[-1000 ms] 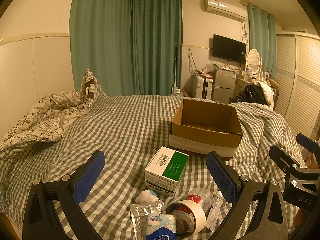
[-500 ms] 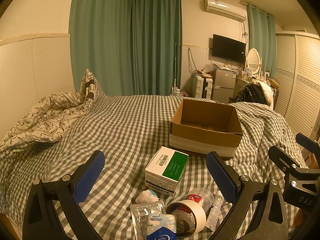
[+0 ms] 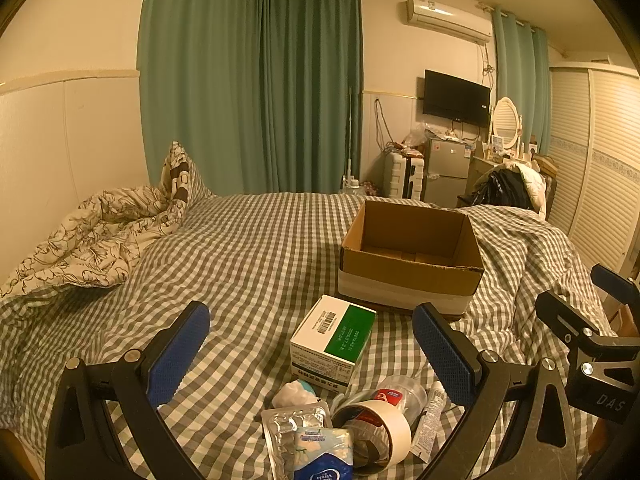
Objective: Organize objects
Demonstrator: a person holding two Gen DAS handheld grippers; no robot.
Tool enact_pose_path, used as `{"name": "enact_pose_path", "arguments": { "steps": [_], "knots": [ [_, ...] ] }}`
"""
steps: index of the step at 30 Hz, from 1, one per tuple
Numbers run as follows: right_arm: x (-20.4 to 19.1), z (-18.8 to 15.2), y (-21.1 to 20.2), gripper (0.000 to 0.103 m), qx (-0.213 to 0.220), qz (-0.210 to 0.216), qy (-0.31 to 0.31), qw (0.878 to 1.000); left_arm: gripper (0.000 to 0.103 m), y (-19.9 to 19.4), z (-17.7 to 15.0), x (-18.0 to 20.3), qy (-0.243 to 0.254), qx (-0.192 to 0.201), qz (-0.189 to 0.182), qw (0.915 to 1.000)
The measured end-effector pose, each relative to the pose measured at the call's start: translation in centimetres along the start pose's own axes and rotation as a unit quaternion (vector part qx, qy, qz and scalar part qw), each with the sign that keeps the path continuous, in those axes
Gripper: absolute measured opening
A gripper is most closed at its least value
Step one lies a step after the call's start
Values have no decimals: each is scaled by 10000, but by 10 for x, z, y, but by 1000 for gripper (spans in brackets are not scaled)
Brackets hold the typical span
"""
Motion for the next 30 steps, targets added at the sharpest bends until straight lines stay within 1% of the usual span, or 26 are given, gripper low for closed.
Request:
{"name": "enact_pose_path", "arguments": {
  "steps": [6, 10, 13, 17, 20, 22, 26, 28, 30],
  "knots": [
    [0, 2, -10, 103, 73, -20, -27, 10000, 103, -7, 2, -2, 16, 41, -39, 10000],
    [-1, 3, -12, 103, 56, 0, -41, 10000, 103, -9, -1, -5, 55, -59, -80, 9999],
    [-1, -2, -8, 103, -42, 57, -72, 9999, 103, -4, -8, -6, 160, -301, -18, 9994],
    [0, -21, 10, 103, -417, 79, -109, 9990, 103, 15, -31, -14, 296, -797, 211, 9962],
    [-3, -38, 27, 103, -680, 90, -184, 9975, 103, 28, -52, -19, 269, -1190, 178, 9924],
    [-5, -49, 39, 103, -876, 114, -210, 9959, 103, 37, -68, -20, 296, -1440, 212, 9889],
    [-11, -69, 60, 103, -1185, 216, -256, 9924, 101, 52, -101, -14, 558, -1903, 253, 9798],
    [-13, -77, 69, 103, -1319, 228, -303, 9905, 98, 56, -116, -8, 718, -2015, 238, 9766],
    [-14, -83, 76, 103, -1433, 251, -317, 9889, 95, 60, -123, -3, 839, -2084, 179, 9743]
  ]
}}
Point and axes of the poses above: each gripper's, at about its wrist camera, not at the fingertips, and y roughly the way its jaws point, x to its right, z to its top, the point moved 5 cm from there along y, roughly the way its jaws point, and after that the axes turned 4 degrees about -x, right-handed, at the moved point
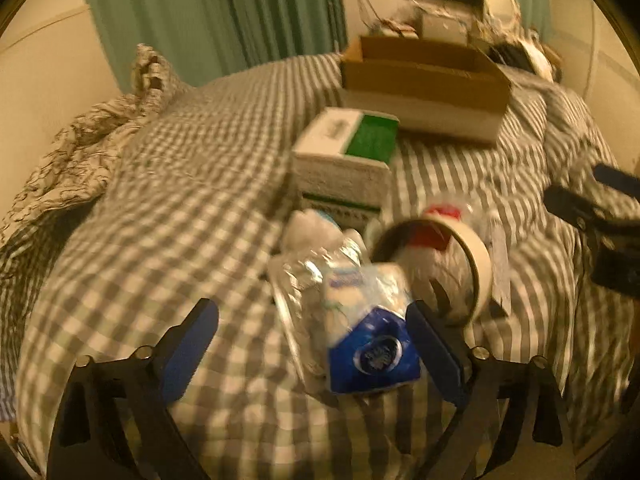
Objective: Organize objects
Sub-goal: 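Grasp the Vinda tissue pack with the left gripper while the right grasps the white tube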
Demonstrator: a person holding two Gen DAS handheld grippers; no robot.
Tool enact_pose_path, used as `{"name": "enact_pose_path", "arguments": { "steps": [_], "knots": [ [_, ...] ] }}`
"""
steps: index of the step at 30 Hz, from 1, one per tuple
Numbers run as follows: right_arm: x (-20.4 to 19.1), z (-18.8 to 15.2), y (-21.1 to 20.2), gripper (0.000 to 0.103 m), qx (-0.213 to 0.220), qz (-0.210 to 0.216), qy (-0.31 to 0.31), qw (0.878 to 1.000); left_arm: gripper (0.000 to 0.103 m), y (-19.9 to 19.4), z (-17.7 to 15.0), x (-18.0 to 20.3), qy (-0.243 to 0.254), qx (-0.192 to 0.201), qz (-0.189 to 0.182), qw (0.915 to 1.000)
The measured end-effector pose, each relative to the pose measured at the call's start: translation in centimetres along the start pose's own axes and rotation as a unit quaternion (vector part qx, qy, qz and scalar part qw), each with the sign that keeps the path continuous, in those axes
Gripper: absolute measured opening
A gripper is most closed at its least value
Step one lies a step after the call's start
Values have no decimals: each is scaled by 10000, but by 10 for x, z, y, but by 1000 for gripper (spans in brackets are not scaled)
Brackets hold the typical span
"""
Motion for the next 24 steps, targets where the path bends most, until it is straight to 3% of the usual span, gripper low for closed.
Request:
{"name": "enact_pose_path", "arguments": {
  "steps": [4, 7, 8, 9, 16, 21, 22, 23, 24],
  "knots": [
    [-2, -6, 13, 103, -188, 82, -10, 9998, 89, 7, -3, 17, 302, -65, -115, 9995],
    [-3, -10, 20, 103, -335, 138, -16, 9993, 70, 18, -4, 24, 547, -213, -33, 9983],
    [-5, -11, 23, 103, -393, 178, -13, 9991, 59, 24, -7, 26, 588, -323, -52, 9977],
    [-7, -12, 26, 103, -443, 216, -10, 9988, 57, 26, -7, 26, 597, -368, -50, 9975],
    [-28, -18, 44, 102, -851, 632, 41, 9944, 55, 1, 7, 4, 231, -28, -134, 9996],
    [-39, -20, 60, 97, -1096, 647, -22, 9919, 55, -7, 15, -22, -102, 117, -47, 9999],
    [-38, -21, 64, 94, -1162, 641, -25, 9911, 55, -5, 16, -25, -164, 98, -86, 9998],
    [-37, -25, 69, 85, -1312, 596, -56, 9896, 55, -3, 16, -28, -209, 76, -128, 9997],
    [-38, -29, 74, 84, -1447, 626, -78, 9875, 55, -2, 14, -28, -229, 66, -147, 9996]
  ]
}}
Point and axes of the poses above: each gripper's, at about its wrist camera, not at the fingertips, and y roughly the way its jaws point, x to its right, z to its top, the point moved 5 cm from there along y, roughly the way its jaws point, and after that the axes turned 4 degrees about -x, right-handed, at the moved point
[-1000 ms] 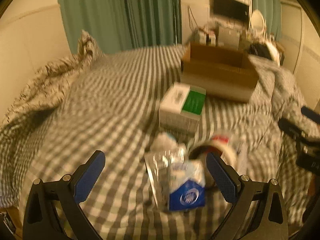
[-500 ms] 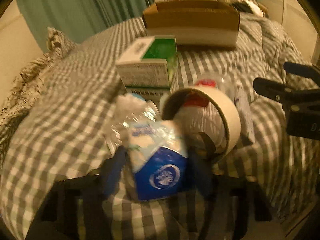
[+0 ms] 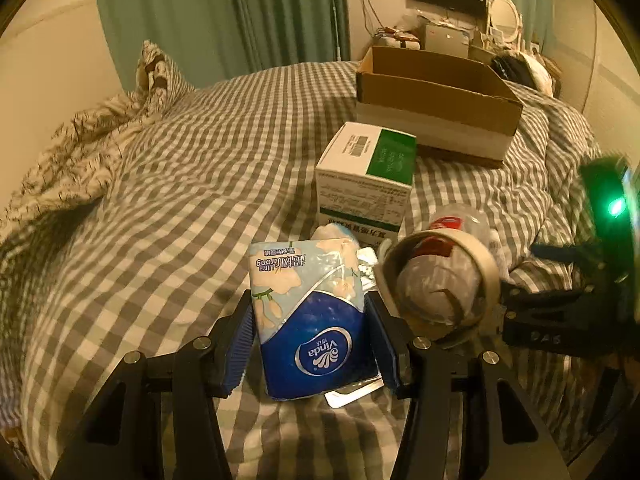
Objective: Organize objects
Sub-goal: 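Grasp the Vinda tissue pack with the left gripper while the right grasps the white tube, then carry tissue pack and white tube into the cardboard box and release both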
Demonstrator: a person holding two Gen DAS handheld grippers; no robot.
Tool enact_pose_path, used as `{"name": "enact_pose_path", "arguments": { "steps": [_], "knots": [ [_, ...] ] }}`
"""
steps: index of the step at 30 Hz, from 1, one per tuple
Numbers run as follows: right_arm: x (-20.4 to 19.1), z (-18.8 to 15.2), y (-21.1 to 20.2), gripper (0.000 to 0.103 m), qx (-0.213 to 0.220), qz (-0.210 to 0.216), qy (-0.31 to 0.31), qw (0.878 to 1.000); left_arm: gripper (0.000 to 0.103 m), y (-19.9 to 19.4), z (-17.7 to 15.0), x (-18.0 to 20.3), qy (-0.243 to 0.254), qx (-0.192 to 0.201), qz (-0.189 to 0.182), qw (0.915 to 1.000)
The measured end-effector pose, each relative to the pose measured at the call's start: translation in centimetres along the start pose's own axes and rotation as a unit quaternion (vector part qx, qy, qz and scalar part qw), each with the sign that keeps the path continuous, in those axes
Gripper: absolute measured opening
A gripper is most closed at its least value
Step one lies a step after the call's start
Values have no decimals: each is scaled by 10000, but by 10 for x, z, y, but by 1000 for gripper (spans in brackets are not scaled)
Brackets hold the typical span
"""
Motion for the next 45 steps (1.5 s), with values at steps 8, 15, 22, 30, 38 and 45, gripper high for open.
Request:
{"name": "enact_pose_path", "arguments": {
  "steps": [8, 15, 22, 30, 38, 45],
  "knots": [
    [-11, -4, 1, 40, 29, 427, -78, 9991, 55, 3, -2, -1, -16, 20, -53, 10000],
    [-17, -6, -5, 31, 191, 343, -120, 9992, 55, 3, -6, -3, -132, 37, -62, 9999],
    [-2, -2, -43, 15, 736, -36, -103, 9972, 55, -13, 6, -3, -292, 257, -35, 9992],
    [7, 10, -78, 14, 1141, 28, -72, 9934, 55, -35, 42, 17, -125, 653, -193, 9976],
    [27, 69, -143, 14, 1993, -31, -266, 9796, 55, -48, 117, 44, 174, 1082, -340, 9934],
    [52, 151, -172, 14, 2500, -250, -529, 9665, 55, -40, 200, 78, 560, 1378, -701, 9864]
  ]
}}
Point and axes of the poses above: each gripper's, at about its wrist camera, not at the fingertips, and y roughly the way its jaws point, x to its right, z to its top, the point moved 5 cm from there along y, roughly the way its jaws point, and after that the axes turned 4 degrees about -x, right-handed, at the moved point
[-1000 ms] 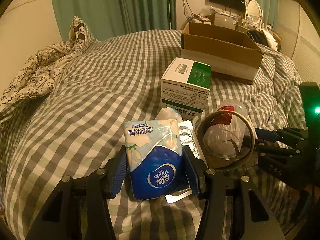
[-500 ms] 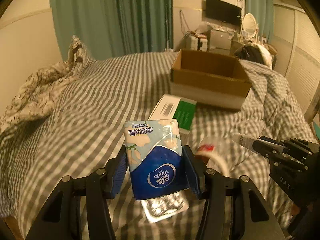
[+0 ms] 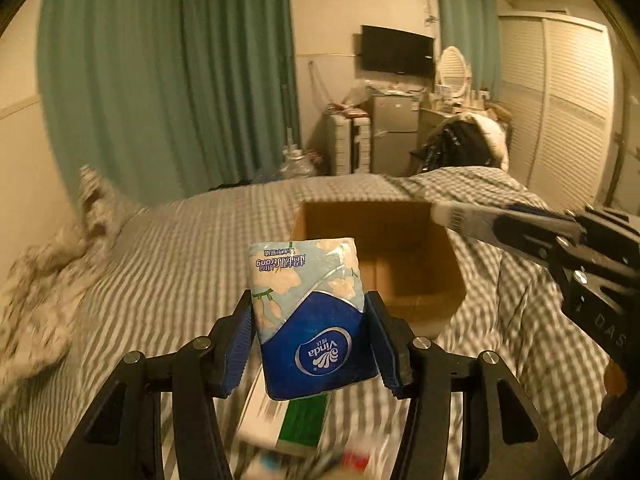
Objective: Organize objects
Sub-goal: 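Carry tissue pack and white tube into the cardboard box and release both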
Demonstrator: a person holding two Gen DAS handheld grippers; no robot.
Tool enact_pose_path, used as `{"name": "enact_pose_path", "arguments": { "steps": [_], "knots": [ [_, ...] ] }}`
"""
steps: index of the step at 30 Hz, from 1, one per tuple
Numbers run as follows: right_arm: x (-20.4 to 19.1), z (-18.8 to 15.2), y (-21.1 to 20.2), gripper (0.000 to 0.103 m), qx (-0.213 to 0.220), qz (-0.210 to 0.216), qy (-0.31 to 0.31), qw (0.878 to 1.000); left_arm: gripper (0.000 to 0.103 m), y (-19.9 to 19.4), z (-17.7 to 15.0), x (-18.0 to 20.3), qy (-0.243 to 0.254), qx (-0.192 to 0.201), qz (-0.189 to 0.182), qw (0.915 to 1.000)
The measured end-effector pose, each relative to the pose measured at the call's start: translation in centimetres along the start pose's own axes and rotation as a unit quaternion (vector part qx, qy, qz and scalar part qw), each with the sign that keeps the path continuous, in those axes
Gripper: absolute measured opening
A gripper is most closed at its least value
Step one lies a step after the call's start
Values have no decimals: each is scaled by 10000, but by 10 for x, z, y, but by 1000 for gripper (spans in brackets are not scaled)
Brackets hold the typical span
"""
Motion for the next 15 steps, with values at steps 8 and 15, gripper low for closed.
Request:
{"name": "enact_pose_path", "arguments": {
  "steps": [8, 15],
  "knots": [
    [52, 27, 96, 14, -478, 225, 335, 9980, 55, 100, 47, 31, 176, -449, -334, 9983],
    [80, 0, 162, 15, -1005, 423, 747, 9912, 57, 162, 37, 35, 269, -1022, -265, 9940]
  ]
}}
Point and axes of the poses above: each gripper's, at about its wrist camera, not at the fingertips, and y roughly the way its jaws point, x to its right, z to its top, the point moved 5 cm from there along y, roughly the way its jaws point, and after that the axes turned 4 degrees about -x, right-handed, at the moved point
